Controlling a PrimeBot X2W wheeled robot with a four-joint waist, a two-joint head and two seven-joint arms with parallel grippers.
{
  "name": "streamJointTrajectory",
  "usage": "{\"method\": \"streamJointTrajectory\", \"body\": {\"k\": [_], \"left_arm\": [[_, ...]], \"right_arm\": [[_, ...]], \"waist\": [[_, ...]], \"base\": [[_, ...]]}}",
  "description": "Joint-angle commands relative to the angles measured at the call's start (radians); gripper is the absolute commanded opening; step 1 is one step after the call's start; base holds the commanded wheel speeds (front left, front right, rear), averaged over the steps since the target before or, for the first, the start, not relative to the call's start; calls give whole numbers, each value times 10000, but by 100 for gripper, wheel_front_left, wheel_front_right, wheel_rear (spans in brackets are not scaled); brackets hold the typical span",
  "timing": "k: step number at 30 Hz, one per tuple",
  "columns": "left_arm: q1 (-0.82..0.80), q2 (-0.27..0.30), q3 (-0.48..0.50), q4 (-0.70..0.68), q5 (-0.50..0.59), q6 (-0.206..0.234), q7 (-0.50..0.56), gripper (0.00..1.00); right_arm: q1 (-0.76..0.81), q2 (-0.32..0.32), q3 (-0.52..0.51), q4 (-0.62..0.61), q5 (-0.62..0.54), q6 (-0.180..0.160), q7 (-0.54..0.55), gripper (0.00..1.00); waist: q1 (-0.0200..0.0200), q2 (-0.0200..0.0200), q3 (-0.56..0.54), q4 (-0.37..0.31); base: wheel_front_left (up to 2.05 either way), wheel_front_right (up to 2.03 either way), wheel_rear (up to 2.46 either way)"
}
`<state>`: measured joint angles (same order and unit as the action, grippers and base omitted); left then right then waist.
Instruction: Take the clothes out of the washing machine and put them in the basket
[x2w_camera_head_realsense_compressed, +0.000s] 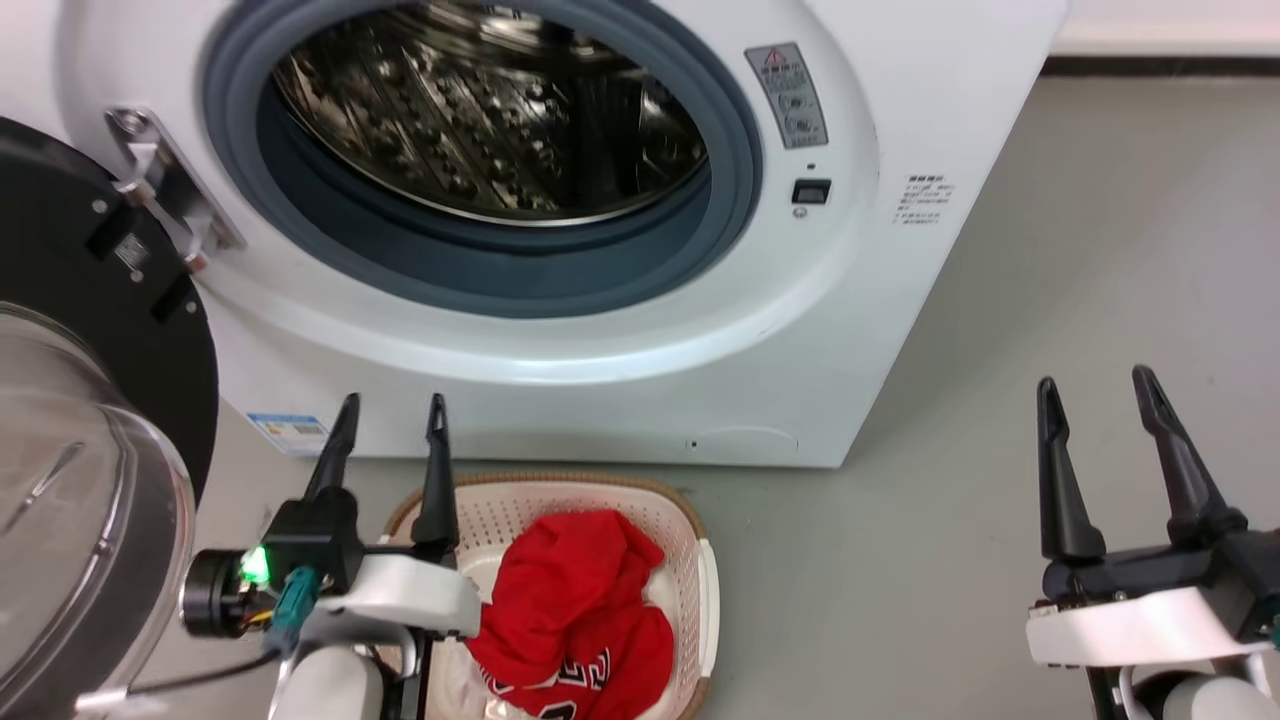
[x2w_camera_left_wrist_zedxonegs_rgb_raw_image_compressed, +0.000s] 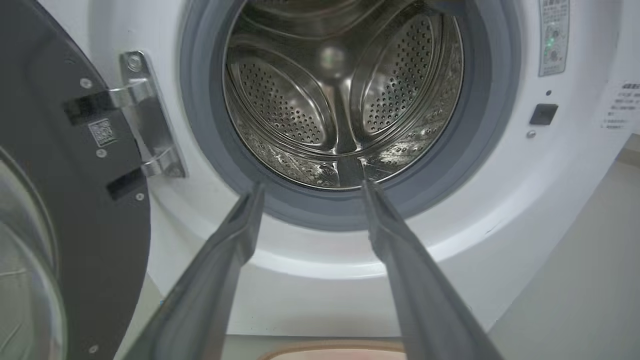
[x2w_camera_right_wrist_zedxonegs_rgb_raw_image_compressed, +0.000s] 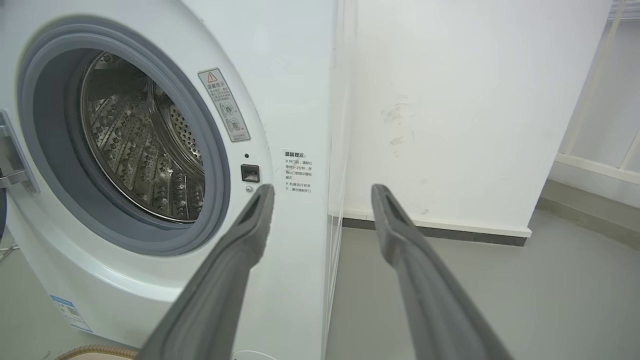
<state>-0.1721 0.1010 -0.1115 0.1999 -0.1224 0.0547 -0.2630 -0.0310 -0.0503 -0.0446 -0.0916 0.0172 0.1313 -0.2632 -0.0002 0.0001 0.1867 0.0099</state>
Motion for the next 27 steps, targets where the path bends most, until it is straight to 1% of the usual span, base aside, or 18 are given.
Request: {"method": "streamJointTrajectory", "body": {"k": [1,7,13,18,27], "left_arm": [[313,-91,150,-371,182,96,-25,100],[1086,-314,516,-1120,517,251,-25,100],[1732,-381,683,-1194,744,370,-25,100],[2136,-439,773,-1136,684,296,-25,100],[2452,-484,841,-1112,690,271,-25,100]], "right_arm": [[217,4,-24,34,53,-11,-23,100],[566,4,-13,110,104,-9,-23,100],[871,4,0,196,200,-11,-23,100],[1214,4,68,291,263,-9,-23,100],[1396,4,154,352,350,-11,-23,100]], "waist": [[2,-1,-302,7],[2,-1,-750,-45],[2,-1,-1118,-95],[2,-1,-1459,-56],[2,-1,-1642,-48]], "base": [[0,0,0],[0,0,0],[0,0,0],[0,0,0],[0,0,0]]}}
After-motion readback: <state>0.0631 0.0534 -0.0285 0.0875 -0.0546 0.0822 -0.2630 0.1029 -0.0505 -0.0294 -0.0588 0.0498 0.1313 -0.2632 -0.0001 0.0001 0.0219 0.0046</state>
